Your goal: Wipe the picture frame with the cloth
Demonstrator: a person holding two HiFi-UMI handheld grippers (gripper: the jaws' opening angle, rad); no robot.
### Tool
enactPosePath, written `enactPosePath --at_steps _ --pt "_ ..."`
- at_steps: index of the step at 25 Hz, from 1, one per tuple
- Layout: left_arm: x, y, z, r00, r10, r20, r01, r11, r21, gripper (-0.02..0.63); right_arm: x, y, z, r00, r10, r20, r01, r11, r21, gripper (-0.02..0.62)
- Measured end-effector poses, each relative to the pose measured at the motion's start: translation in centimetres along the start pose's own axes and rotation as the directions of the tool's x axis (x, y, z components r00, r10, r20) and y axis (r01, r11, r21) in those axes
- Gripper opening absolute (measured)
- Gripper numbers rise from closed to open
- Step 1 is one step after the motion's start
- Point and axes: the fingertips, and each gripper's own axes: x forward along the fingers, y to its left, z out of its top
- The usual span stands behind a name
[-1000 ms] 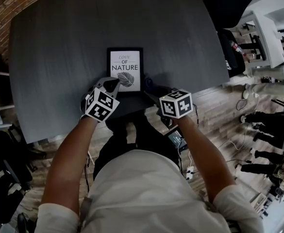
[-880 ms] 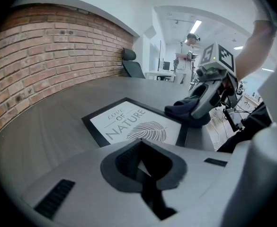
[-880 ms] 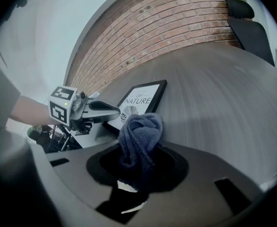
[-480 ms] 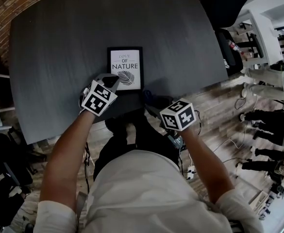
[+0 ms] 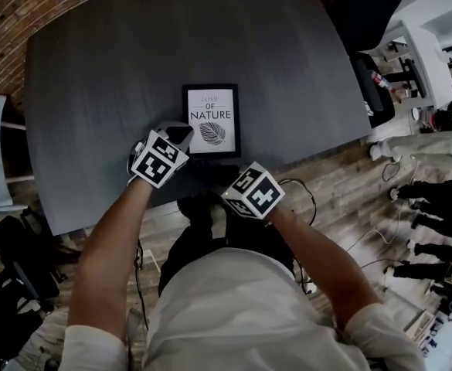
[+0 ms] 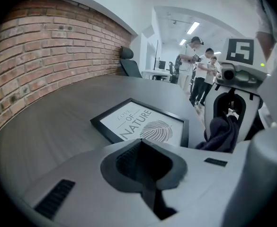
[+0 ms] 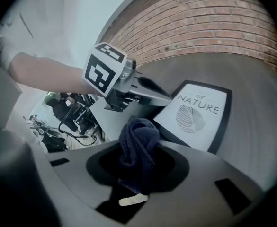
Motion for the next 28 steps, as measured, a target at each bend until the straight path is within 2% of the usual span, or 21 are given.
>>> enactPosePath --at_steps 5,8,14,20,28 --pt "0.2 -0.4 -0.2 1.000 -0.008 -0.005 0.008 0.999 0.036 0.006 3.7 1.7 1.1 0.997 0.055 -0.061 -0.057 0.998 -0.024 0.121" --pt "0.2 -0.4 -0.3 1.000 -0.002 -0.006 0.003 0.999 0.043 0.006 4.9 0.9 1.2 0.996 0.045 -0.071 -0.043 0.998 0.038 0.121" --pt "0.3 -0.6 -0.5 1.000 0.012 -0.022 -0.010 0.995 0.099 0.006 4.0 -1.3 1.1 1.000 -0.012 -0.025 0.016 0.988 0.155 0.121" --pt "0.3 -0.4 -0.5 1.000 0.018 0.002 -0.018 0.998 0.056 0.006 2.6 -3.1 0.3 0.998 -0.065 0.003 0.063 0.975 0.211 0.121" --pt "0.3 -0.4 -0.5 1.000 0.026 0.003 -0.026 0.999 0.041 0.006 0.5 -5.0 -1.3 0.991 -0.131 0.023 0.120 0.956 0.267 0.121"
